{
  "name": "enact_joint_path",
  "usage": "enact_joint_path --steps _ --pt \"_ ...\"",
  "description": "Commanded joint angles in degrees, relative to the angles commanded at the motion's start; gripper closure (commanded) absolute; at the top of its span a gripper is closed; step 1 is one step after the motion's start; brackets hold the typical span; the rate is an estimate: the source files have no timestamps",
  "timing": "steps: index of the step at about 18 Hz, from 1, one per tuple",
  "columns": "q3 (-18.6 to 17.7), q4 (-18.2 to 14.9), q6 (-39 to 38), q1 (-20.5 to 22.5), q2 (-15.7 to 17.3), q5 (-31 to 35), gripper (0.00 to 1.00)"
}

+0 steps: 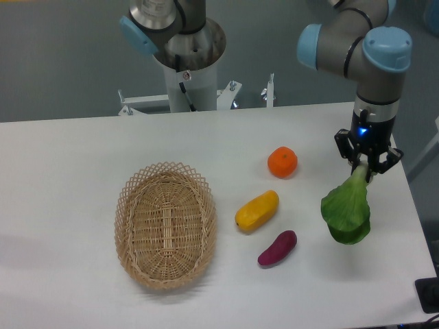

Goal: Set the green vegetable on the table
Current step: 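Hold the green bok choy in the gripper above the table, then lower the held bok choy onto the table beside the sweet potato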

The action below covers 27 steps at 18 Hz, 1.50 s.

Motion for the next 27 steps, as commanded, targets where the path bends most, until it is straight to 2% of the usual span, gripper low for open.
enact_joint_path --steps 6,9,13,23,25,27 --pt "0.18 8.70 -0.27 -0.09 -6.33 0.00 0.69" --pt "0.61 8.97 -0.53 -0.26 -7.82 0.00 0.69" --pt "3.51 8.97 -1.40 -2.37 -11.25 0.09 0.69" --pt "0.53 9.06 -1.41 -2.46 -11.69 0.09 0.69" --pt "0.53 8.97 -1.32 -2.46 -11.69 0.09 0.62" --pt "0.62 9.06 -1.58 -2.46 -11.69 0.09 0.32"
